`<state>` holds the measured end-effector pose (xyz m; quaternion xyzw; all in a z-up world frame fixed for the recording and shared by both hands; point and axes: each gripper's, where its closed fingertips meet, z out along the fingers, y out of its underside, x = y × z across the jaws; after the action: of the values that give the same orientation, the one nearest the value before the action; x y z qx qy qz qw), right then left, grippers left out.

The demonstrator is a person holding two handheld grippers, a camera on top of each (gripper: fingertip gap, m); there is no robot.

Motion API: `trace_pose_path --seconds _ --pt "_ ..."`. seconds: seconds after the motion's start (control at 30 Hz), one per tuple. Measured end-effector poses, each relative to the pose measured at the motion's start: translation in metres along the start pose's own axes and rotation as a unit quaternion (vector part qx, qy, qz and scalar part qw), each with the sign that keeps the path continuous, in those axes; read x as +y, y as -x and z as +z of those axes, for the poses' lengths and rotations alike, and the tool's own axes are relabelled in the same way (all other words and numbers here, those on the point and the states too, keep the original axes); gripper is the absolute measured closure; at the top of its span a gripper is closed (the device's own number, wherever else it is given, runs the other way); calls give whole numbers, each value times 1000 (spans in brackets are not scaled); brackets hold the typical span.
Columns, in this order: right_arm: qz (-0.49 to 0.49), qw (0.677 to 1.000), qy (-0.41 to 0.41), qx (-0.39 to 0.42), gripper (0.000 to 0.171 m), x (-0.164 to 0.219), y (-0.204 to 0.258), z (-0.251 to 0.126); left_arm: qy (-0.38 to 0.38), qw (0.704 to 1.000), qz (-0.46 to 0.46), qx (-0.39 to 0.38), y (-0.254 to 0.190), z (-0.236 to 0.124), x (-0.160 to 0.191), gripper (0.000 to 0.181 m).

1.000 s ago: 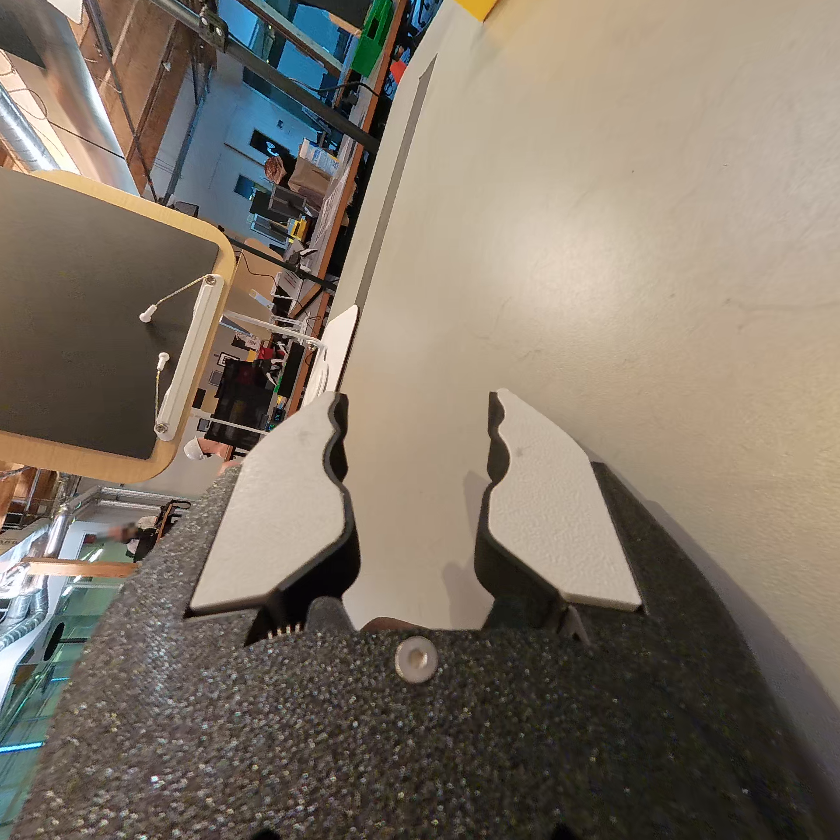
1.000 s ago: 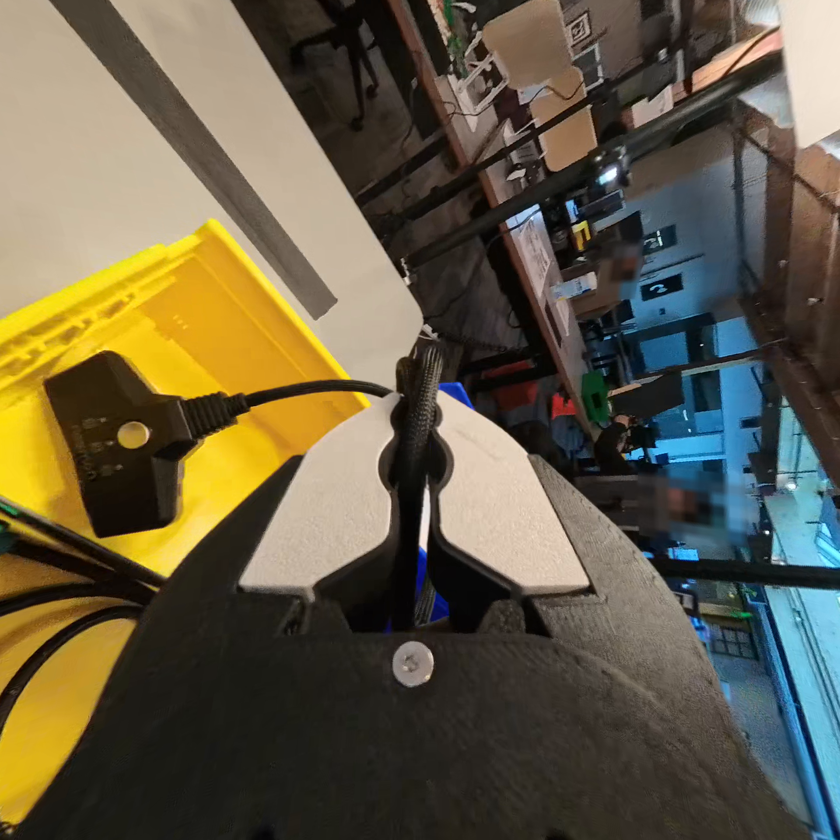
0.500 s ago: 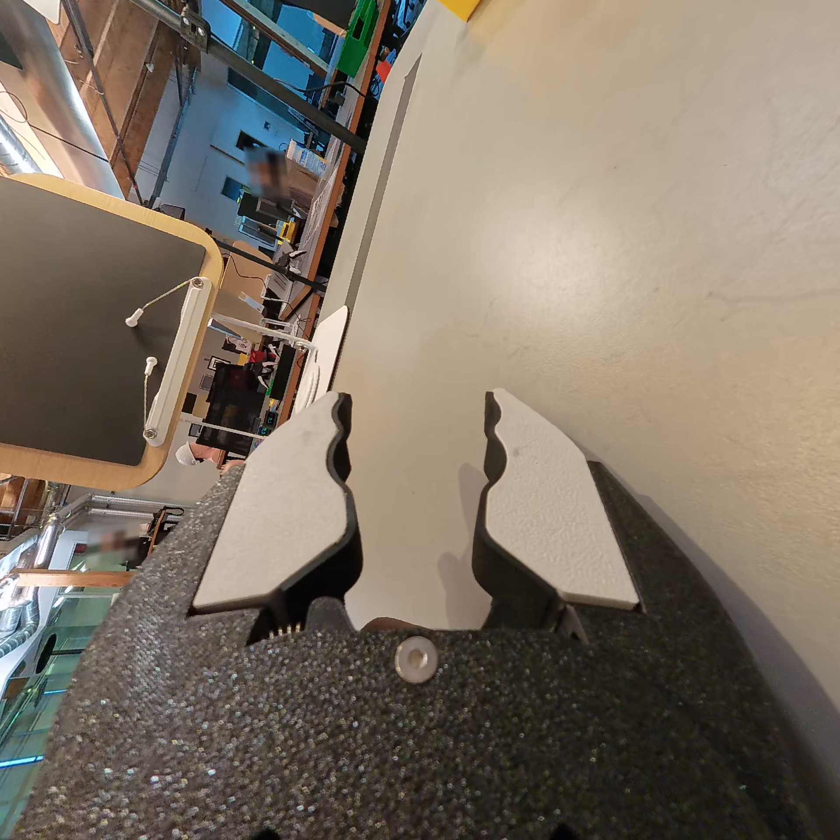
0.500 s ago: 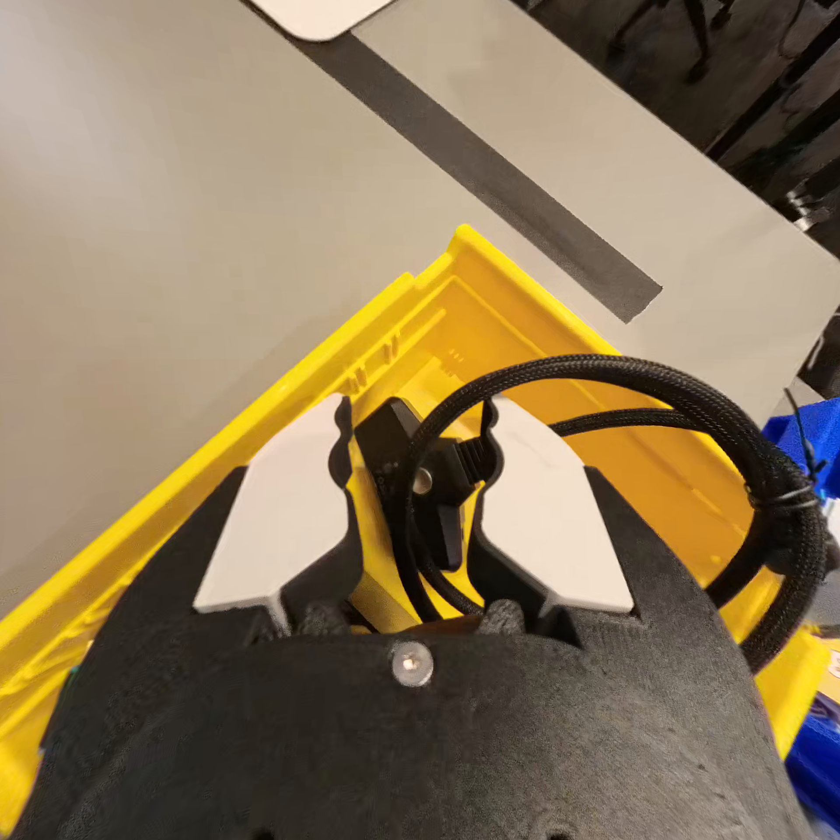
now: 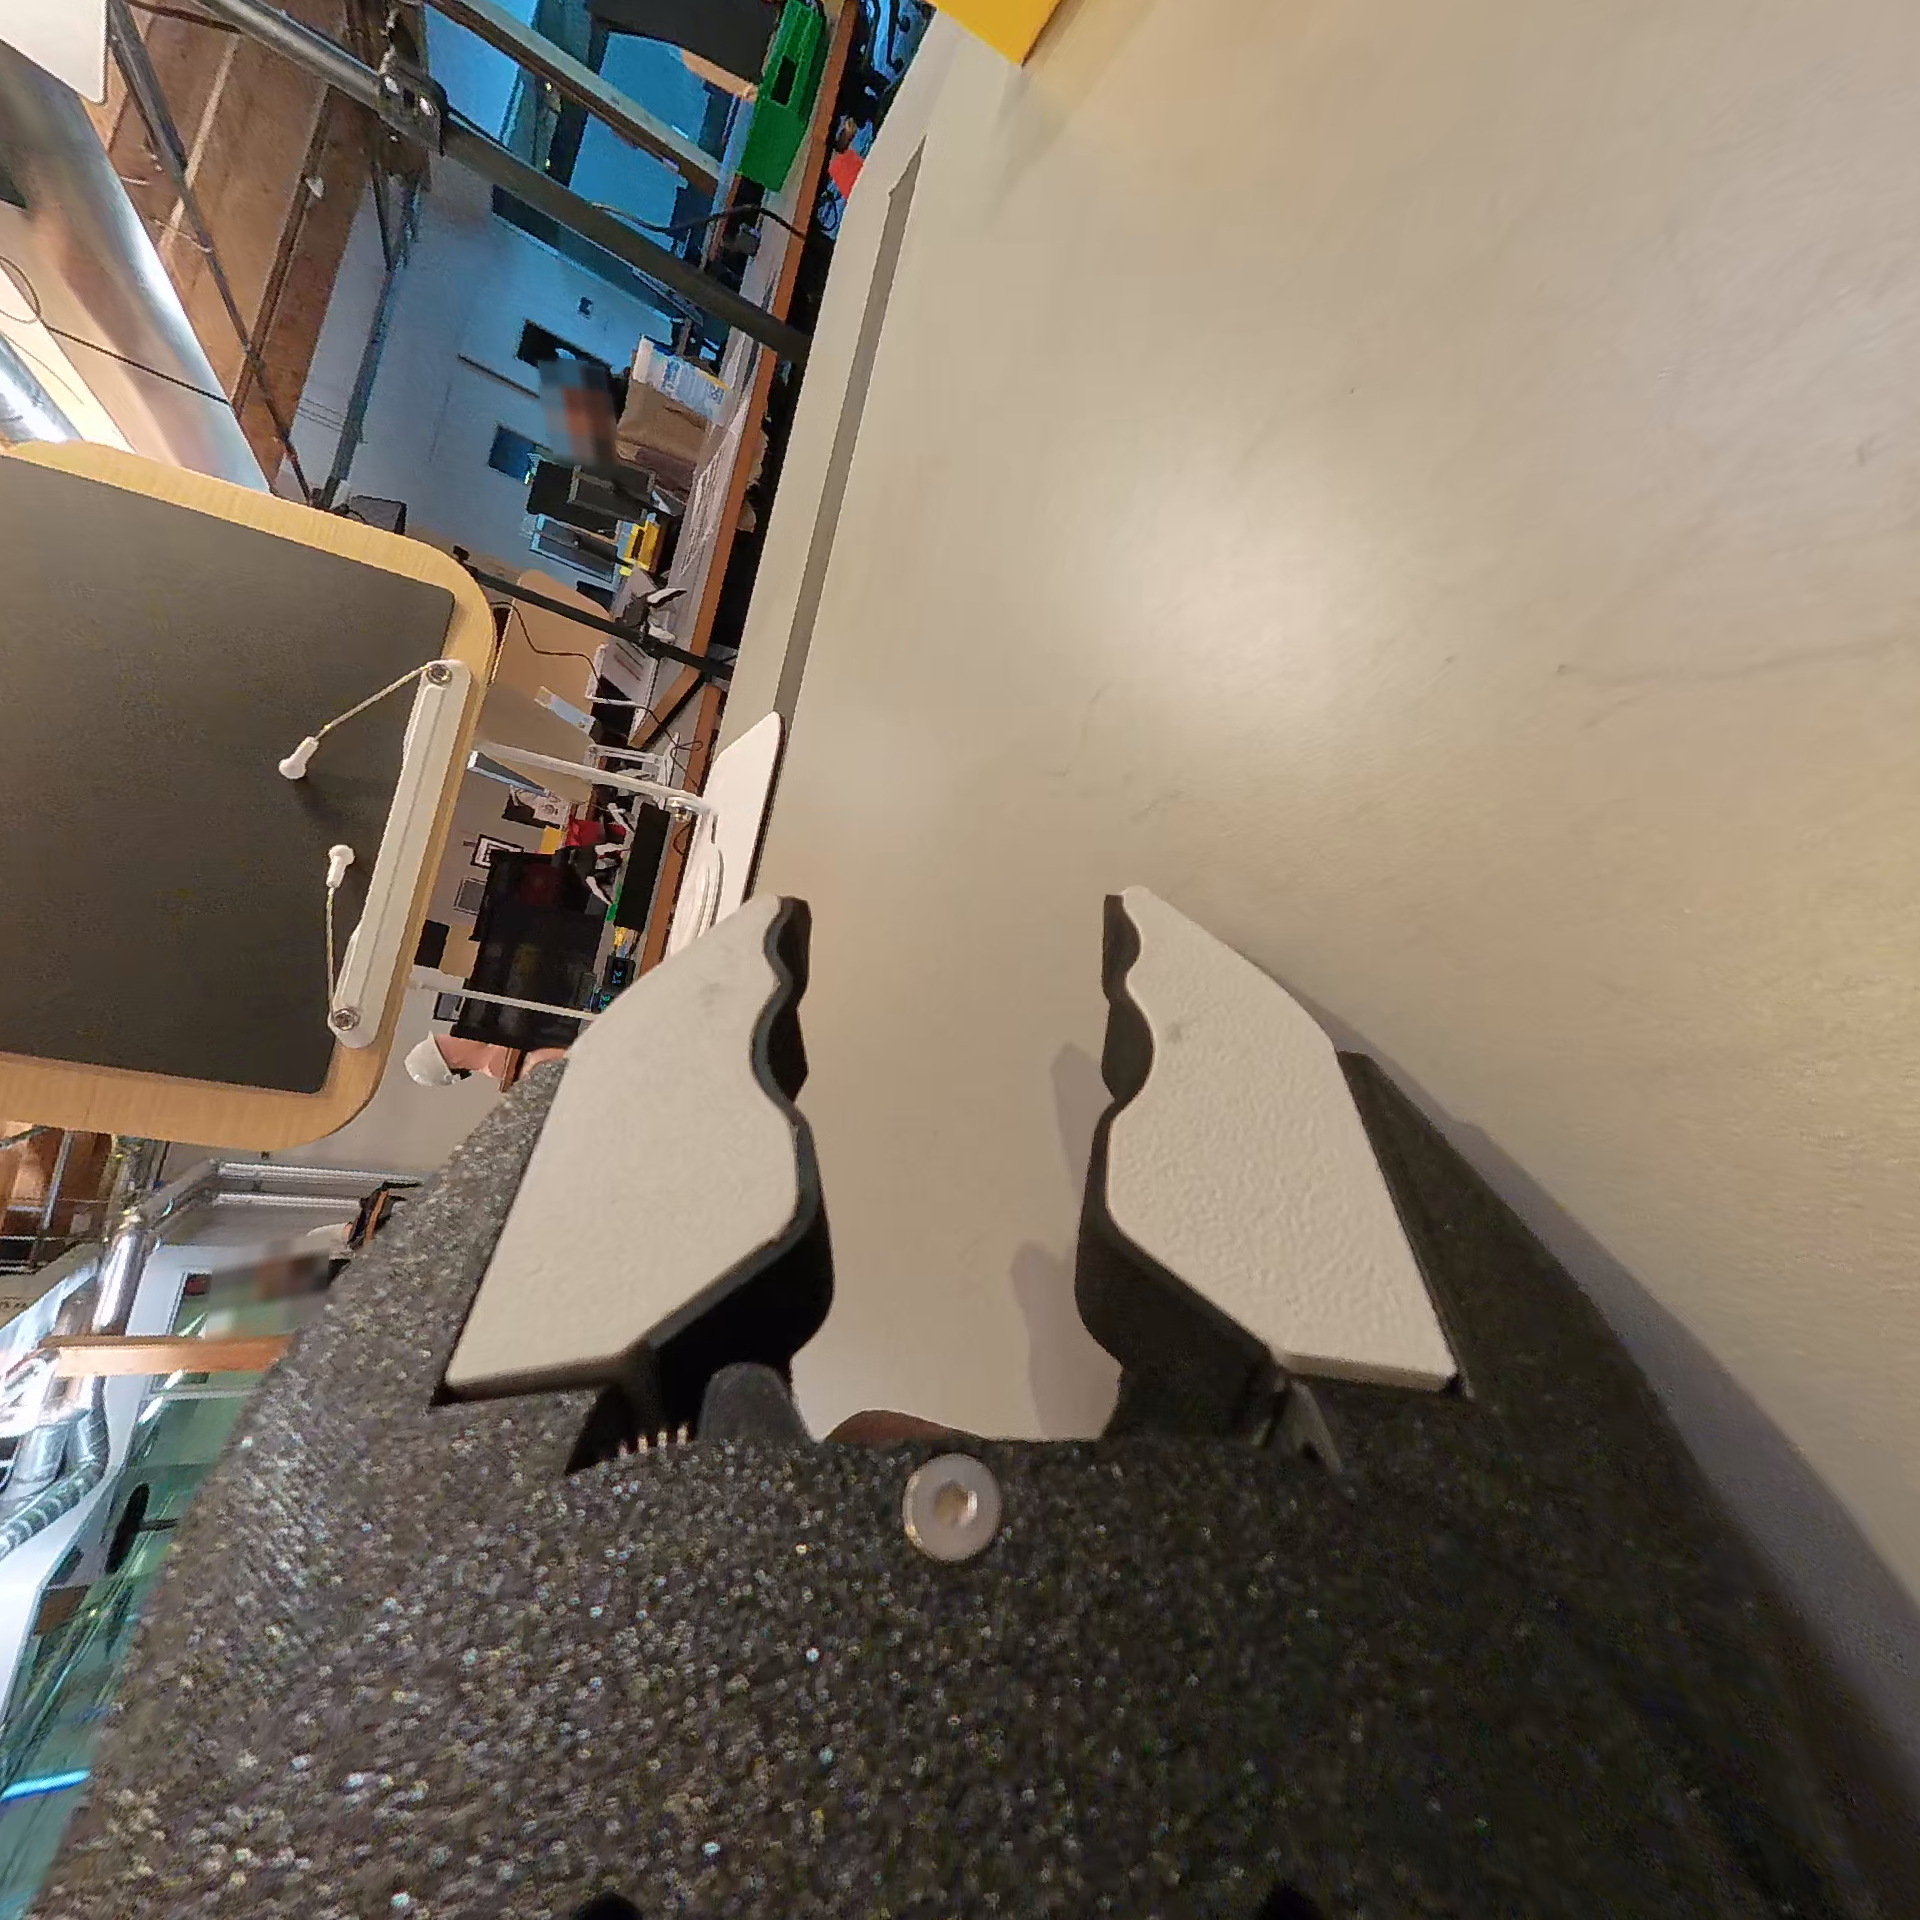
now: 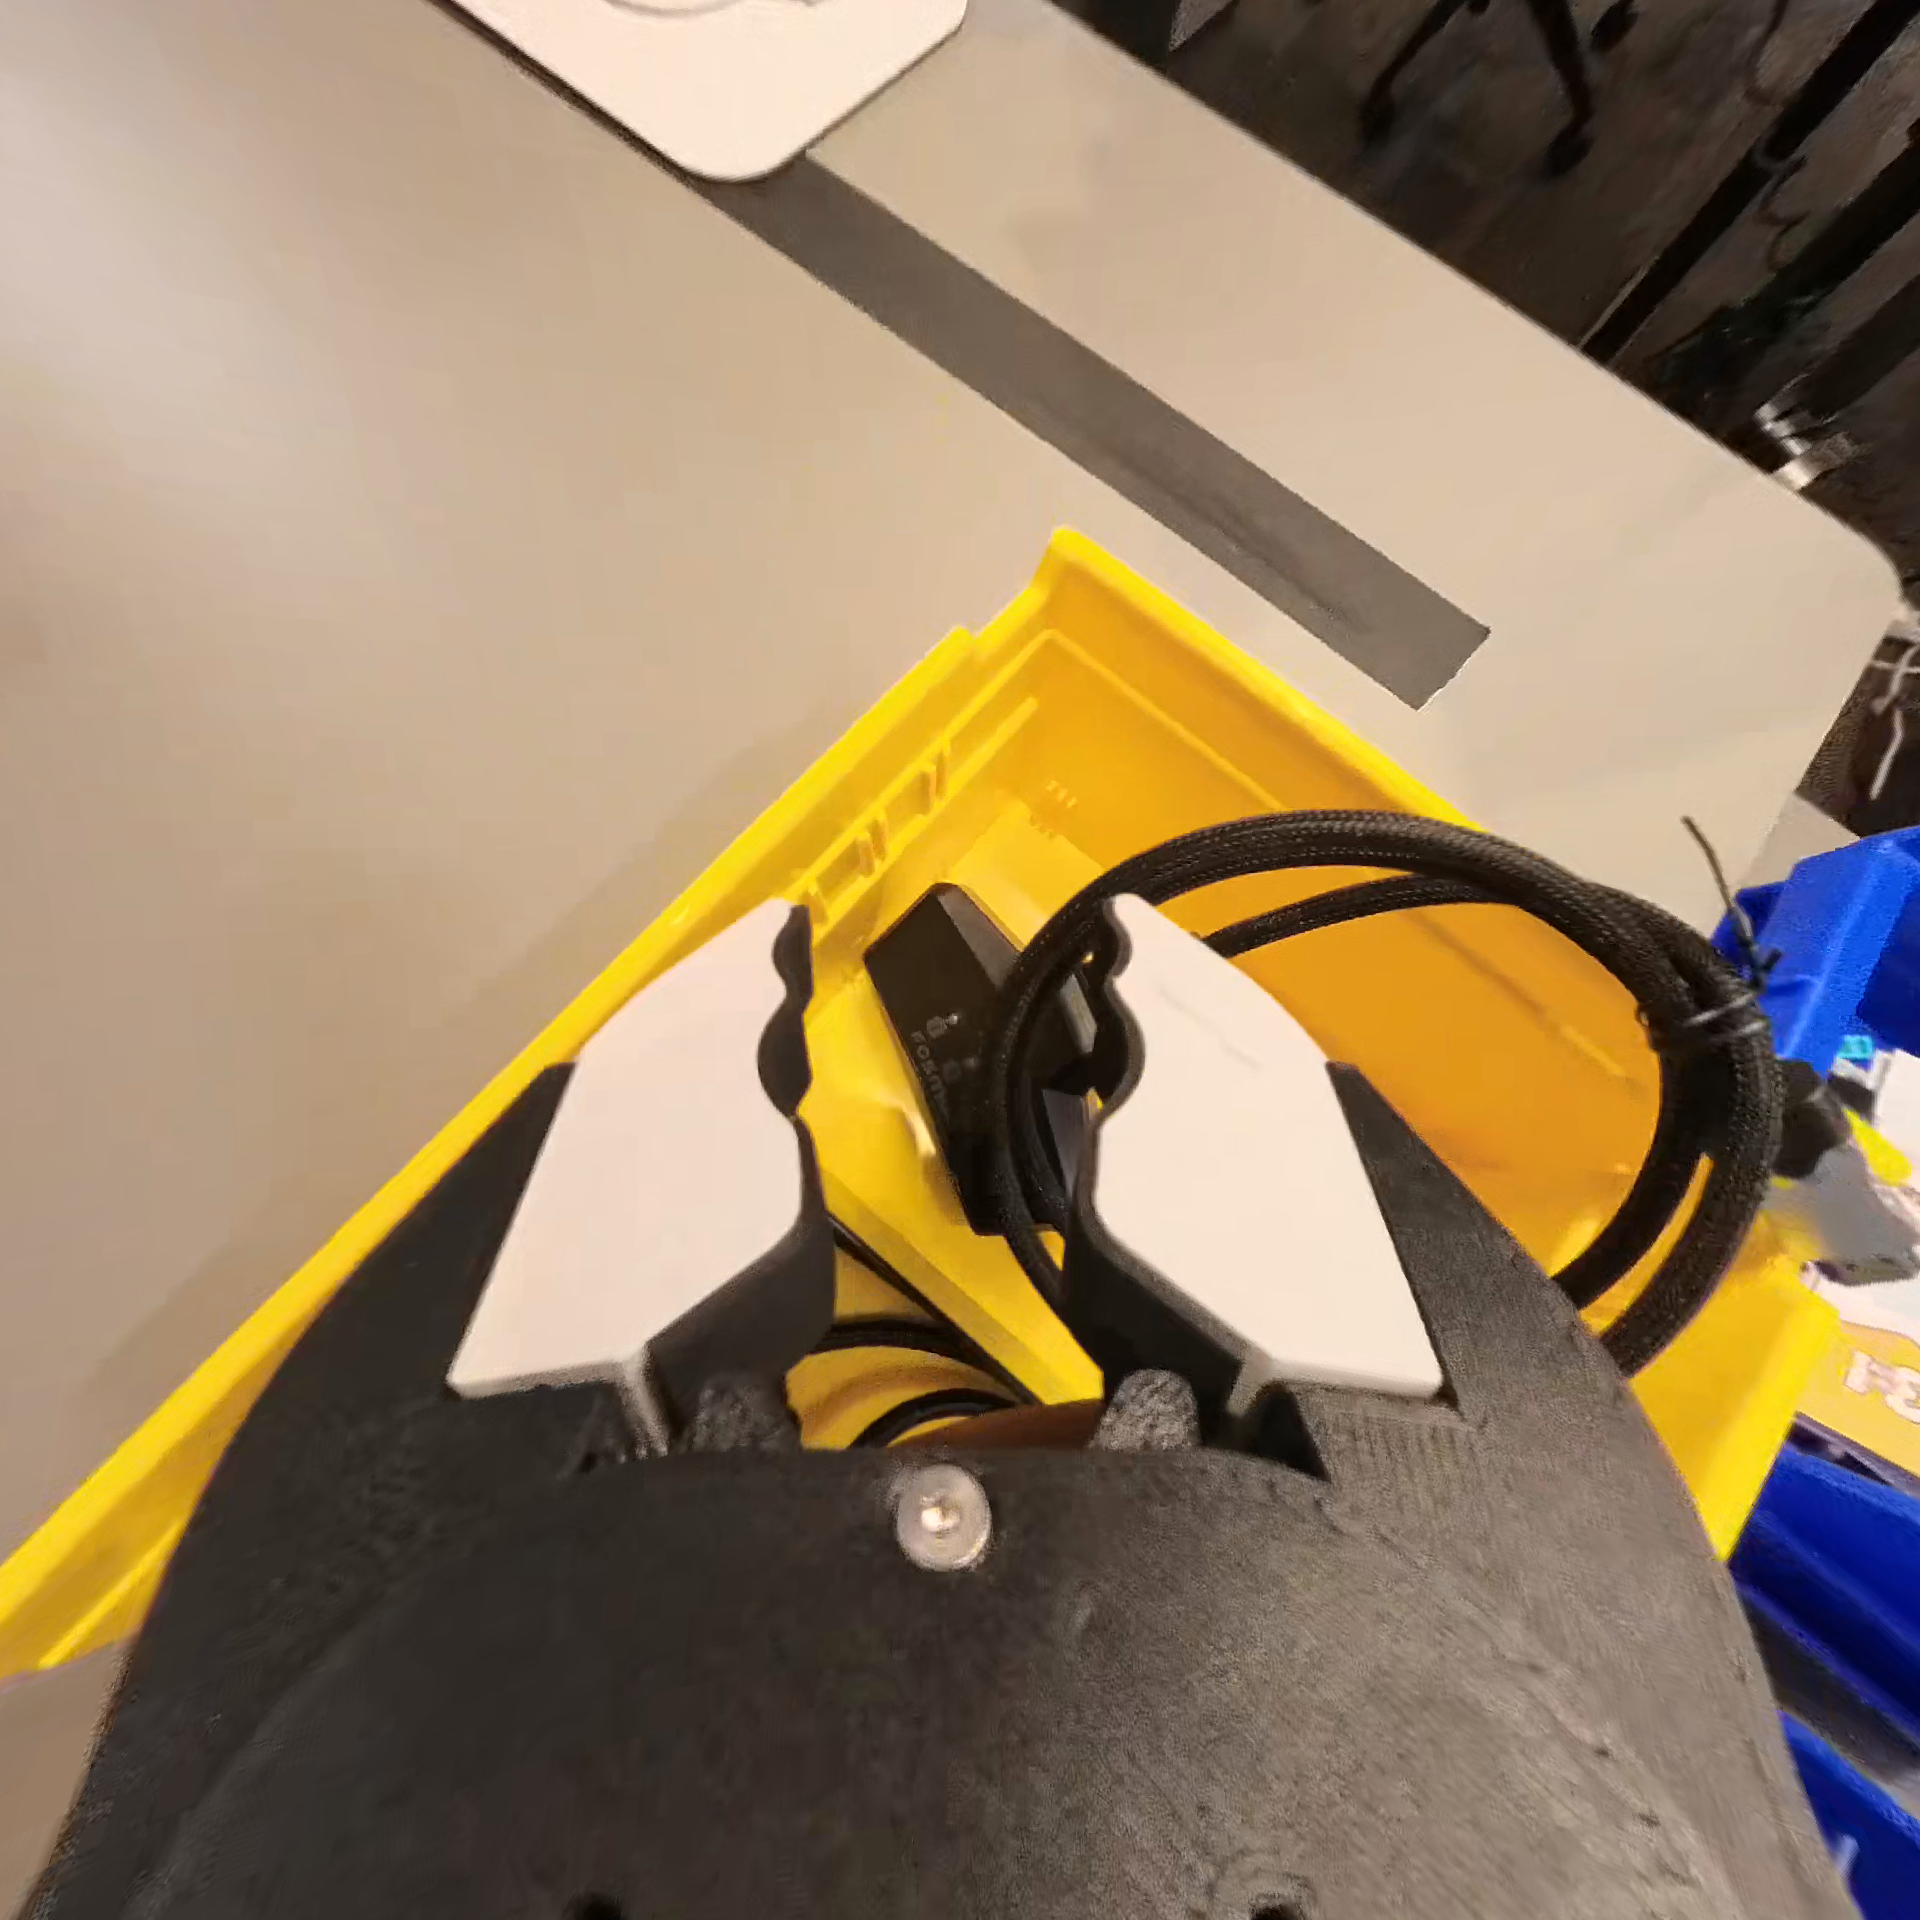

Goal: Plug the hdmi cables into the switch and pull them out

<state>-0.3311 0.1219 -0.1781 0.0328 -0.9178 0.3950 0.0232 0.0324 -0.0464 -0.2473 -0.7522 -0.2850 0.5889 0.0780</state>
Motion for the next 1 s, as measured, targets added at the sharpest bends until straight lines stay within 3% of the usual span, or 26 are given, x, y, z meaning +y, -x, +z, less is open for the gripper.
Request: trace_pose_path --seconds 0.17,0.3,0.47,0.67,0.8,1.0 --pt "63 996 -52 21 119 -3 21 -26 20 1000 -22 0 5 0 10 127" --pt "95 988 -108 53 120 9 59 -56 29 994 -108 2 15 0 21 128" --pt "105 972 -189 90 122 31 111 -90 39 976 -213 -7 32 -4 37 140" --pt "87 958 -237 138 120 53 142 -103 38 953 -293 -62 56 -18 55 160" --pt "88 950 -268 131 120 66 160 -99 57 929 -341 -131 72 -46 76 161" --pt "65 956 -257 128 118 89 180 -81 85 868 -418 -254 82 -127 106 145"
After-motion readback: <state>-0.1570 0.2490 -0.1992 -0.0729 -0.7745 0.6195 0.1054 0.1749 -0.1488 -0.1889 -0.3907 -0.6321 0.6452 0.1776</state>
